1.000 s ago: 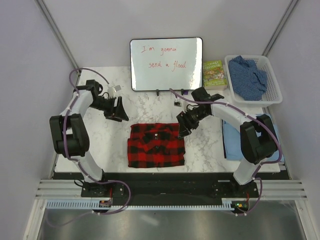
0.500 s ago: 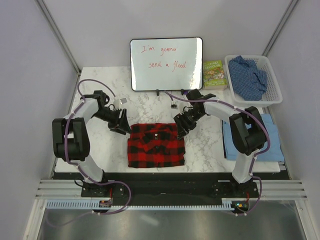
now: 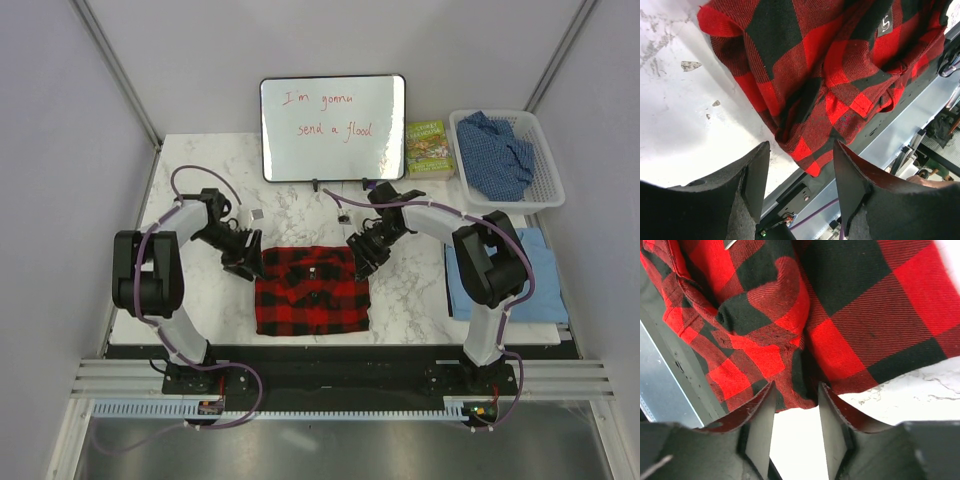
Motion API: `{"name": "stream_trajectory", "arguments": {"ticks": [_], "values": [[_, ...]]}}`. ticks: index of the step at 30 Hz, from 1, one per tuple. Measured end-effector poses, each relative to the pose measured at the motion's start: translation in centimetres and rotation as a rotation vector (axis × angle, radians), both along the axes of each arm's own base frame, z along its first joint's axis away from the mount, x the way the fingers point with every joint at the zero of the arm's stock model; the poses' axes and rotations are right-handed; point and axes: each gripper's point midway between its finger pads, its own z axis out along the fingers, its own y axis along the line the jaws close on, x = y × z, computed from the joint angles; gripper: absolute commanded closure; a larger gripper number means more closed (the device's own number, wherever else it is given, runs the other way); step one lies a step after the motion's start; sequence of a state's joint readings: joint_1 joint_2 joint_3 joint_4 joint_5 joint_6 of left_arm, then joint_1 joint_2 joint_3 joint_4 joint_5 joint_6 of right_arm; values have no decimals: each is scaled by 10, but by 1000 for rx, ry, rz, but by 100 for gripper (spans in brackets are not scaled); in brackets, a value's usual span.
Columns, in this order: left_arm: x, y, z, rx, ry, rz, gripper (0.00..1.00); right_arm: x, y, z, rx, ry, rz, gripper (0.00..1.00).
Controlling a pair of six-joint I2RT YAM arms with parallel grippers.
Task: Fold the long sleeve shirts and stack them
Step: Fold the shirt
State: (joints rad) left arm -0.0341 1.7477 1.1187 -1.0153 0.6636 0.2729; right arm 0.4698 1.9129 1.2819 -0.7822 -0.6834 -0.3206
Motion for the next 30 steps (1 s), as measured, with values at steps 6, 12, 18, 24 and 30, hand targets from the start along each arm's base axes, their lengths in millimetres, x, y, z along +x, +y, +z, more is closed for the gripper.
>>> {"name": "stream_trajectory", "arguments": {"ticks": [6,12,18,24,30], "values": [[-4,-4,-3,1,16,-18,43,-4,2,1,6,4,21,69],[-7,-8,-4,-1,23,-30,64,-7,2,2,12,11,32,90],[-8,-12,-3,-14,27,-34,90,-8,1,1,12,8,43,100],[-1,-13,1,-18,4,-34,98,-5,-2,2,10,-5,44,100],[24,-15,15,-24,-89,-37,98,13,-14,15,13,-65,8,100]]}}
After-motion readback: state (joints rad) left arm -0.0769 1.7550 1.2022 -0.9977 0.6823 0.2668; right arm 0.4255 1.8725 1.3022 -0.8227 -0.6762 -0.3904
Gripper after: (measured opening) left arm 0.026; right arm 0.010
